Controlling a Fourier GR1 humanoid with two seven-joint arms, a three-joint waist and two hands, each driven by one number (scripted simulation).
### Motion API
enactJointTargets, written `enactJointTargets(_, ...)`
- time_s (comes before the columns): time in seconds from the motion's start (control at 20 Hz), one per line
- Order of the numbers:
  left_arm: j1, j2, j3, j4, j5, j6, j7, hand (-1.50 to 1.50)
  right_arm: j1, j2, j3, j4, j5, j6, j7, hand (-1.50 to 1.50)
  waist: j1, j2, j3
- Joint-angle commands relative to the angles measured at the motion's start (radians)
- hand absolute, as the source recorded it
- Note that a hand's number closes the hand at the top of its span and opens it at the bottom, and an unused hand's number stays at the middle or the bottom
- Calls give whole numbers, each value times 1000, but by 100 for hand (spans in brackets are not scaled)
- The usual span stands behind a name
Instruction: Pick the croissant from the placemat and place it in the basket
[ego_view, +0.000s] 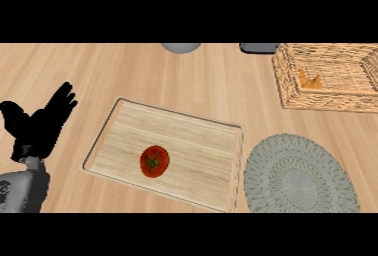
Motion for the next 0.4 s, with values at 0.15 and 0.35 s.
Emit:
enactJointTargets(0.15,-35,-21,-21,-15,-20,30,25,0,143,-218,-46,215,-45,275,-150,-150,9,7,3)
enactJointTargets(0.35,10,-28,-16,19,-13,5,-47,0,175,-316,-45,301,-38,371,-204,-150,20,11,3)
